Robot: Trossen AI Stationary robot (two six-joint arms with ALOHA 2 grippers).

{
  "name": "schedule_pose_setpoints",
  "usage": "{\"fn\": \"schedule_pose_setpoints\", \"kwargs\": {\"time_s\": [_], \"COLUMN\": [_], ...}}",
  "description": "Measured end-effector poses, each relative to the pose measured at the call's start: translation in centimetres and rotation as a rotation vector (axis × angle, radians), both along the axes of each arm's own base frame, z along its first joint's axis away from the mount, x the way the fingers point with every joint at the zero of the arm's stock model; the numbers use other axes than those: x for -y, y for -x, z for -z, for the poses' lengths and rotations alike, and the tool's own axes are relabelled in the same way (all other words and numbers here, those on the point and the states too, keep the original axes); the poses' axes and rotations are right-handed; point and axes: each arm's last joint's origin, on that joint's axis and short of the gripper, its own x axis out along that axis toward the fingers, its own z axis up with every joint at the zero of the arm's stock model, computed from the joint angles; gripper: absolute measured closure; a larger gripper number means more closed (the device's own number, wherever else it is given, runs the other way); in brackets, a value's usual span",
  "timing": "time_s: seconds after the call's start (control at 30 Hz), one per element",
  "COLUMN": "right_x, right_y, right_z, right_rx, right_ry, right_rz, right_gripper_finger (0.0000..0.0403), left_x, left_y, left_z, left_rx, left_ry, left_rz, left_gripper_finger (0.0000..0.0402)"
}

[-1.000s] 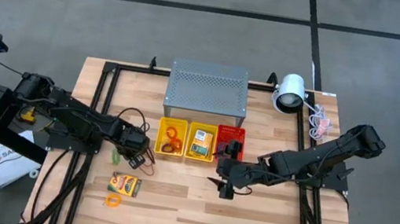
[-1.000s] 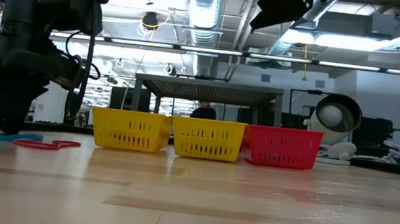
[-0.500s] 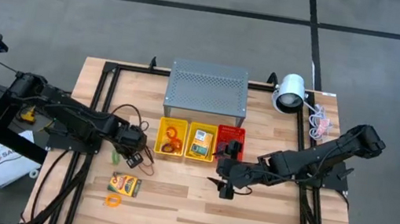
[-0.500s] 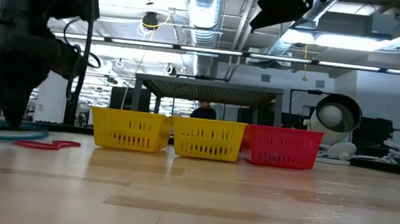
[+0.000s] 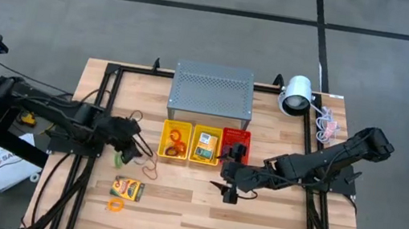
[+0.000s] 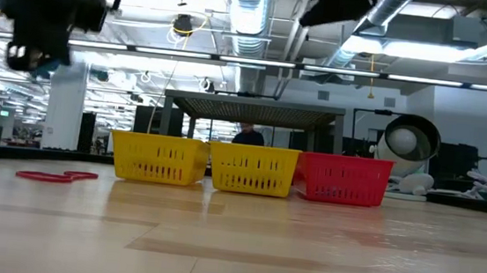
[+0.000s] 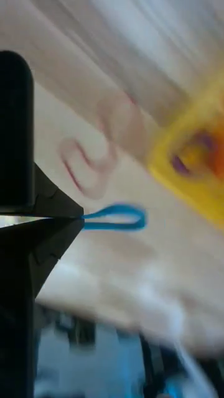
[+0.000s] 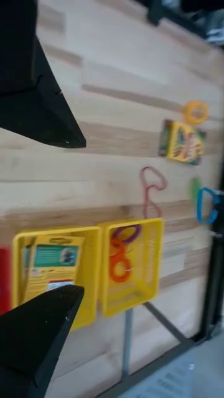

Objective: Pick & Place Office Desk Supplies
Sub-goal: Put the blue rubber band into the red bin

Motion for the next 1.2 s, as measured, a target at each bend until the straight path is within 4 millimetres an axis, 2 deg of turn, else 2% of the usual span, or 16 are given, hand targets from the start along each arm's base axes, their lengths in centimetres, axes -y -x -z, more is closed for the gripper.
{"fn": "schedule_pose_setpoints", "kwargs": {"time_s": [0.17, 0.3, 0.5, 0.77, 1.2], "right_x": [0.0, 0.5, 1.6, 2.7, 3.2], "right_y": [-0.8, -1.4, -3.6, -6.3, -7.0], "right_z": [-0.9, -1.4, -0.3, 1.9, 1.4], "right_rx": [0.103, 0.155, 0.200, 0.241, 0.329], "right_ry": [-0.053, -0.091, -0.116, -0.171, -0.191], "right_rz": [-0.042, -0.053, -0.019, -0.025, -0.036], "right_gripper_finger": [0.0035, 0.0035, 0.0035, 0.0035, 0.0035], "left_x": [0.5, 0.9, 0.9, 1.2, 2.0], "left_y": [-1.1, -2.0, -3.4, -6.0, -10.8], "left_z": [-2.2, -3.1, -3.0, -3.0, -4.8], "left_rx": [0.287, 0.429, 0.485, 0.558, 0.532], "left_ry": [-0.022, -0.107, -0.310, -0.479, -0.666], "left_rz": [0.082, 0.139, 0.140, 0.127, 0.161], "left_gripper_finger": [0.0401, 0.0401, 0.0401, 0.0401, 0.0401]}}
